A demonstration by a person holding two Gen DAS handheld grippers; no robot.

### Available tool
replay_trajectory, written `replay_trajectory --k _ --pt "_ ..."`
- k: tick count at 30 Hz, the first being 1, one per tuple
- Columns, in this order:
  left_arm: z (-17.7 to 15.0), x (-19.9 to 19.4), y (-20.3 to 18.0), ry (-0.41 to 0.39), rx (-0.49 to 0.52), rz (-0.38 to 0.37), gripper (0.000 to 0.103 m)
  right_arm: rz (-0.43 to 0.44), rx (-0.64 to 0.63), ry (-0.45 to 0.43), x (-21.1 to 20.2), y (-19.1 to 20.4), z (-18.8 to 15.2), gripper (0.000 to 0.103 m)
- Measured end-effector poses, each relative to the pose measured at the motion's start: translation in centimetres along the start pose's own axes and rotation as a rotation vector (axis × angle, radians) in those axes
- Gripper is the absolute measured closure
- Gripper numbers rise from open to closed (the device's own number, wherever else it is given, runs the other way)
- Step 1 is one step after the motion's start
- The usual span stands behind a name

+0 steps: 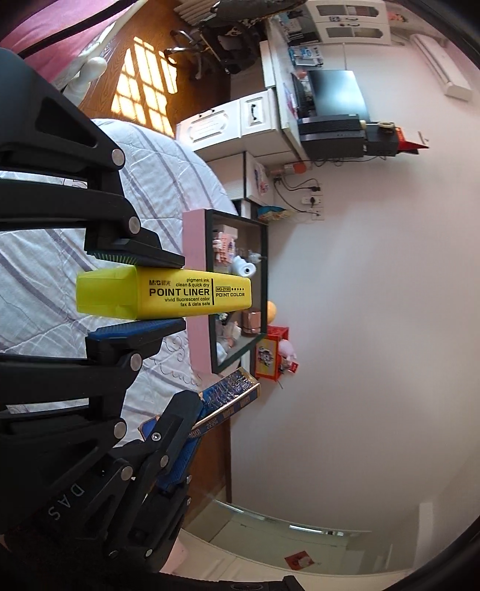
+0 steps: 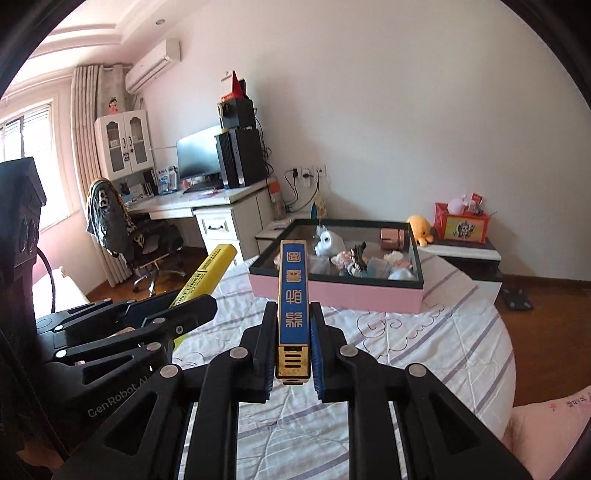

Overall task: Organize rigid objects
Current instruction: 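Carry the highlighter and the blue-gold box toward the pink box with both grippers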

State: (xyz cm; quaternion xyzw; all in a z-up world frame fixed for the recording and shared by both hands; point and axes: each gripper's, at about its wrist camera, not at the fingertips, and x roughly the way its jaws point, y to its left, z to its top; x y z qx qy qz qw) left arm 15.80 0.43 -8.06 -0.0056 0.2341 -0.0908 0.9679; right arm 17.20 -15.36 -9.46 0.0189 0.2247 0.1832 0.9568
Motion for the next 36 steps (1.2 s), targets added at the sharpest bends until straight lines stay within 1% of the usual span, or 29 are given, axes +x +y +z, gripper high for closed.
replay_trajectory --k 2,7,9,15,18,25,36 --pt "0.3 -2.2 -0.5 -0.034 0.017 0.002 0.076 -0.012 -0.024 -0.039 -2.1 1.3 0.5 0.087" --pt "0.7 -7.0 -1.1 -0.118 0.036 0.035 0.076 -0.034 -0.064 -0.134 -6.7 3.8 1.0 0.087" --pt "0.8 -8.6 -1.2 -0.152 0.04 0.049 0.076 -0.031 -0.076 -0.157 -8.0 4.7 1.1 0.087" --pt "1.2 -13.0 -1.3 -0.241 0.053 0.075 0.076 -0.056 -0.134 -0.24 -12.1 7.2 1.4 0.087" --pt "1.3 -14.5 -1.3 -0.274 0.057 0.089 0.076 -0.051 -0.151 -0.269 -13.2 8.1 1.7 0.087" --pt "1.6 -16.3 -1.4 -0.317 0.062 0.115 0.076 -0.049 -0.173 -0.306 -14.6 9.2 2.0 0.087" --pt "1.2 -16.4 -2.0 -0.313 0.065 0.115 0.076 -0.04 -0.169 -0.307 -14.4 8.4 1.6 0.087"
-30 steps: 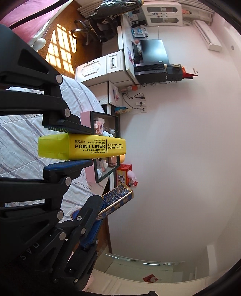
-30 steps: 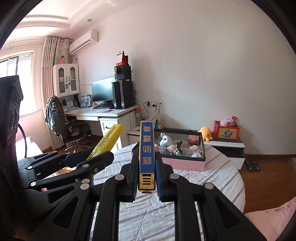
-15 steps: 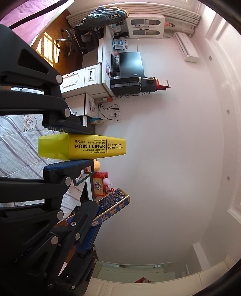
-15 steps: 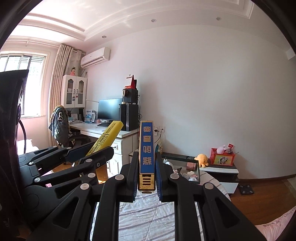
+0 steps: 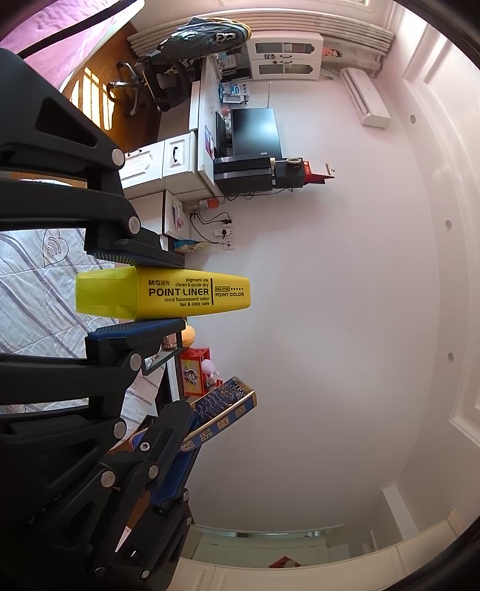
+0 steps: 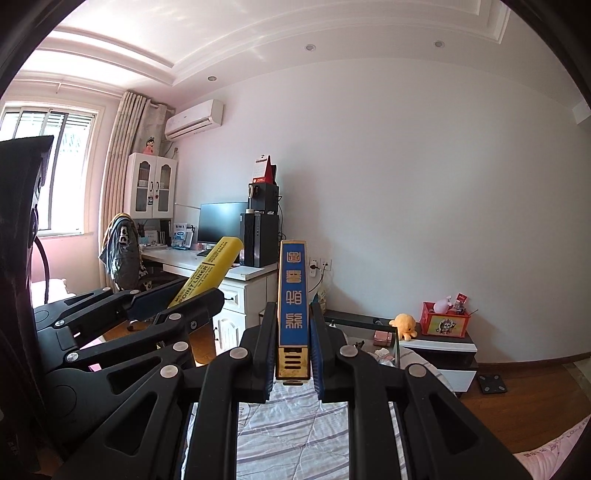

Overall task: Organize rigid objects
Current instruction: 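Carry the highlighter and the blue-gold box toward the pink box with both grippers, then release the highlighter into the pink box with the left gripper while the right releases the blue-gold box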

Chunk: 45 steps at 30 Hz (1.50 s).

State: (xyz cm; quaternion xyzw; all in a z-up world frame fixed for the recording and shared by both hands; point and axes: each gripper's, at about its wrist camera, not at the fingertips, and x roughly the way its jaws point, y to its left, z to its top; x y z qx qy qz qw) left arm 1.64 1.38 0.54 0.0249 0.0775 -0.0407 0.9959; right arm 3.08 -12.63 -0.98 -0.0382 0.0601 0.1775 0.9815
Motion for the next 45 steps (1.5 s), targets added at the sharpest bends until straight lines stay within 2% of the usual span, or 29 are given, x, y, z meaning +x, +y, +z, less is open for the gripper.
replay_trajectory --k 5,10,17,22,25,28,32,34,37,45 --pt "-0.3 1.4 -0.5 0.012 0.008 0.01 0.076 0.0 0.001 0.007 0.2 0.3 0.1 0.087" --pt "-0.3 4.3 -1.3 0.031 0.036 0.022 0.076 0.001 0.01 0.031 2.3 -0.5 -0.2 0.087" --pt "0.5 11.2 -2.7 0.051 0.081 0.039 0.076 -0.007 0.007 0.05 6.9 -2.9 -0.3 0.087" --pt "0.8 18.5 -3.3 0.088 0.093 0.023 0.076 -0.019 0.01 0.083 12.0 -5.7 -0.3 0.087" --pt "0.3 24.3 -3.4 0.154 0.074 -0.014 0.076 -0.028 0.0 0.099 15.6 -7.6 -0.5 0.09" --pt "-1.0 30.1 -3.7 0.209 0.093 -0.007 0.076 -0.011 0.01 0.155 20.3 -9.7 -1.3 0.094" --pt "-3.1 38.0 -3.3 0.333 0.072 -0.048 0.076 -0.004 0.019 0.225 26.4 -12.0 -3.0 0.095" --pt "-4.5 40.9 -2.7 0.409 0.049 -0.042 0.076 -0.015 0.013 0.271 29.2 -13.0 -4.2 0.095" --pt "-6.3 41.9 -1.9 0.446 0.025 -0.047 0.076 -0.002 0.074 0.346 31.5 -14.3 -6.7 0.095" --pt "-7.8 39.1 -1.1 0.452 0.042 -0.018 0.076 0.033 0.137 0.452 28.8 -13.5 -10.8 0.093"
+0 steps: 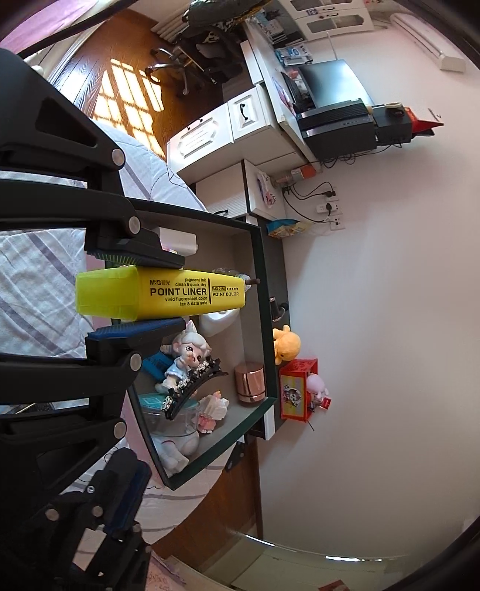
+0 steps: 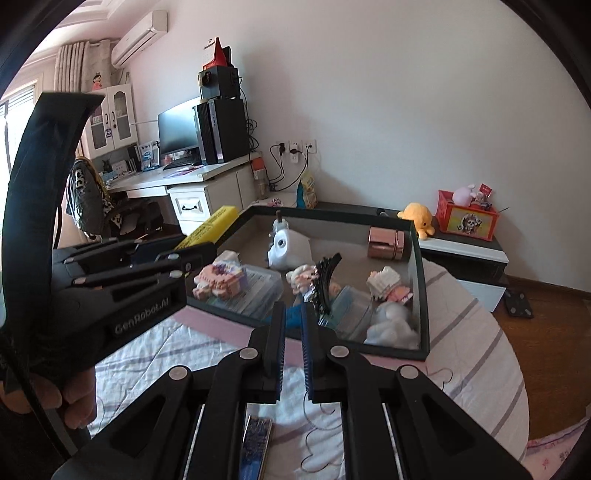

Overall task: Organize rigid objects
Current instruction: 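Release the highlighter into the pink box with the left gripper while the right releases the blue-gold box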

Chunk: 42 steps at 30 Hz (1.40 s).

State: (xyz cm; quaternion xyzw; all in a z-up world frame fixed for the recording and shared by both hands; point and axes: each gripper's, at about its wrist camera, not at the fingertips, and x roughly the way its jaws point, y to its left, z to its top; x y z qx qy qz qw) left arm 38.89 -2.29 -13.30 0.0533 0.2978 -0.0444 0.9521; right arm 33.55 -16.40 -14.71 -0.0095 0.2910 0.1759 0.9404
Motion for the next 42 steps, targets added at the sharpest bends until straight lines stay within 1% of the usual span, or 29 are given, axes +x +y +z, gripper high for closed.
replay_trajectory --k 1,2,5,6,8,11,12,13,15,18,19,25,27,30,32,34,36,40,42 --pt "-0.2 -0.3 0.1 0.002 0.0 0.002 0.076 -0.002 0.01 0.011 0.0 0.1 -0.4 0.093" --pt "-0.4 -0.8 0.2 0.004 -0.001 0.004 0.076 0.001 0.022 0.021 -0.1 0.1 -0.9 0.09" --pt "-1.2 -2.2 0.5 -0.001 -0.002 0.01 0.076 -0.004 0.033 0.114 0.4 0.6 -2.8 0.07" --pt "-1.4 -2.6 0.6 -0.001 -0.001 0.006 0.076 -0.003 0.028 0.13 0.4 1.1 -3.8 0.069" --pt "-1.8 -3.1 0.5 0.004 0.004 0.003 0.076 0.01 0.019 0.199 1.2 1.9 -5.6 0.069" --pt "-2.3 -3.7 0.6 0.009 0.002 0.002 0.076 -0.039 -0.001 0.259 2.2 2.4 -7.5 0.07" --pt "-2.4 -3.9 0.6 0.008 0.002 0.003 0.076 -0.034 0.003 0.276 2.5 2.3 -7.9 0.075" --pt "-2.4 -4.0 0.6 0.007 0.006 0.005 0.076 -0.016 0.001 0.276 2.5 2.2 -8.1 0.082" --pt "-2.5 -4.3 0.8 0.003 0.006 0.003 0.076 -0.016 -0.017 0.27 2.5 2.4 -7.9 0.082" --pt "-2.3 -4.8 1.1 -0.013 -0.001 0.002 0.076 -0.007 -0.013 0.238 2.0 2.2 -7.3 0.082" --pt "-2.2 -4.8 1.2 -0.017 -0.003 0.0 0.076 -0.013 -0.007 0.214 1.6 2.1 -6.9 0.082" --pt "-0.8 -4.2 1.0 -0.039 0.001 -0.004 0.076 -0.029 0.006 0.056 -1.9 0.9 -2.2 0.082" --pt "-0.1 -3.4 0.6 -0.043 0.014 -0.01 0.076 -0.045 -0.006 0.024 -2.0 0.4 -0.3 0.082" --pt "1.2 -1.7 0.2 -0.05 0.033 0.001 0.076 -0.072 -0.02 0.003 -0.7 -0.7 2.1 0.082" --pt "2.0 -0.2 -0.1 -0.051 0.048 0.01 0.076 -0.075 -0.023 0.02 1.0 -1.5 3.4 0.082" --pt "2.8 1.6 -0.4 -0.039 0.063 0.008 0.076 -0.071 -0.025 0.019 2.5 -2.1 4.2 0.082" --pt "3.4 3.7 -0.7 -0.021 0.075 0.004 0.076 -0.061 -0.024 0.037 4.5 -2.7 5.0 0.082" --pt "3.7 7.5 -0.4 0.044 0.062 -0.003 0.076 -0.061 -0.019 0.077 8.6 -3.7 5.5 0.082" --pt "3.5 8.4 0.0 0.054 0.048 0.007 0.075 -0.057 -0.004 0.102 10.1 -4.3 5.4 0.079"
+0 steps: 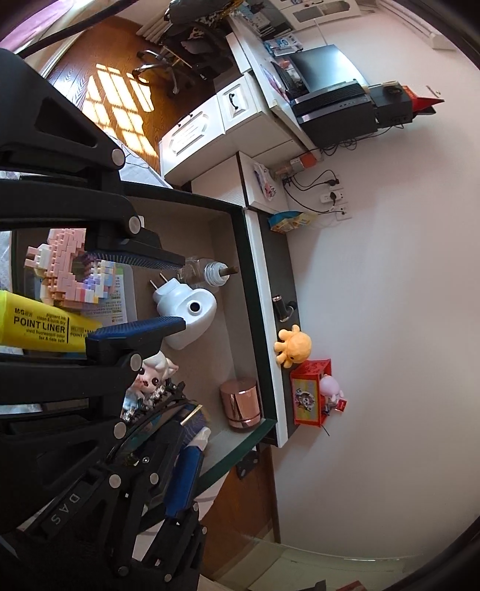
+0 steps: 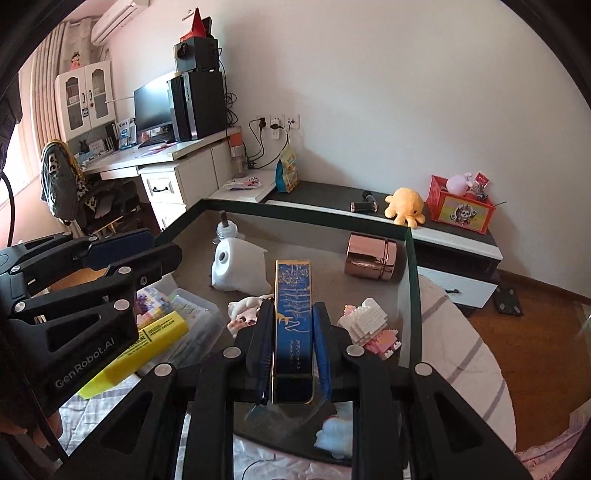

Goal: Organize rigid objects

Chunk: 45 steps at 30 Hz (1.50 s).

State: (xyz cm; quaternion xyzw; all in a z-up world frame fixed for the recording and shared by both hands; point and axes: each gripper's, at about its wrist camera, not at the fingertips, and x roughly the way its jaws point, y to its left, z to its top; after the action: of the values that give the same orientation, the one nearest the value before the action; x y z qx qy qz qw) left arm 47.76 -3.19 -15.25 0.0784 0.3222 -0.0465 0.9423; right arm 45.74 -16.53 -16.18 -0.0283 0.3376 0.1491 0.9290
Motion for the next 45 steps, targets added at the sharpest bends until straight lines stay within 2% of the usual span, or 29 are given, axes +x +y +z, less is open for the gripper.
replay_trajectory --k 1,2,4,5,7,9,11,12,14,17,22,24,31,45 --pt "-0.1 0.3 0.1 0.008 -0.004 -0.005 0.069 0.006 0.014 -0.005 0.4 -0.3 0.0 0.076" --pt "-0.2 0.5 0.3 0.011 -0.008 -0.012 0.055 0.01 0.018 -0.005 0.6 -0.5 -0.1 0.068" --pt "-0.3 0.4 0.5 0.006 -0.01 0.004 0.034 0.012 0.024 -0.006 0.8 -0.5 -0.2 0.052" --pt "-0.4 0.0 0.7 -0.008 -0.011 0.017 0.031 0.008 0.024 -0.008 0.8 -0.5 -0.3 0.047" --pt "-0.5 -1.2 1.0 -0.037 -0.021 0.019 0.019 0.008 0.029 -0.019 0.2 -0.6 -0.7 0.046" --pt "-0.6 -2.9 1.6 -0.062 -0.021 0.015 0.013 0.021 0.058 -0.03 -0.8 -0.8 -0.7 0.039" --pt "-0.8 -4.9 2.2 -0.091 -0.029 0.028 0.009 0.023 0.07 -0.051 -2.4 -0.8 -0.9 0.037" --pt "-1.0 -6.0 2.6 -0.104 -0.041 0.034 0.007 0.016 0.077 -0.066 -3.4 -0.7 -0.9 0.03" --pt "-1.5 -8.5 3.2 -0.138 -0.054 0.031 0.005 0.013 0.085 -0.093 -5.5 -0.4 -1.1 0.021" --pt "-2.6 -12.6 3.7 -0.193 -0.068 0.07 0.0 -0.005 0.072 -0.124 -8.8 0.6 -1.6 0.02" --pt "-4.9 -19.1 3.1 -0.255 -0.068 0.064 0.0 -0.037 0.073 -0.186 -14.7 2.7 -3.2 0.014" --pt "-6.0 -21.3 2.7 -0.263 -0.071 0.052 0.0 -0.06 0.066 -0.208 -16.9 3.8 -4.0 0.0" --pt "-9.0 -26.8 2.1 -0.263 -0.09 0.0 0.0 -0.089 0.069 -0.288 -24.0 6.3 -7.6 0.0" --pt "-12.5 -36.0 1.2 -0.351 -0.092 0.0 0.0 -0.125 0.072 -0.364 -33.0 9.6 -11.8 0.0"
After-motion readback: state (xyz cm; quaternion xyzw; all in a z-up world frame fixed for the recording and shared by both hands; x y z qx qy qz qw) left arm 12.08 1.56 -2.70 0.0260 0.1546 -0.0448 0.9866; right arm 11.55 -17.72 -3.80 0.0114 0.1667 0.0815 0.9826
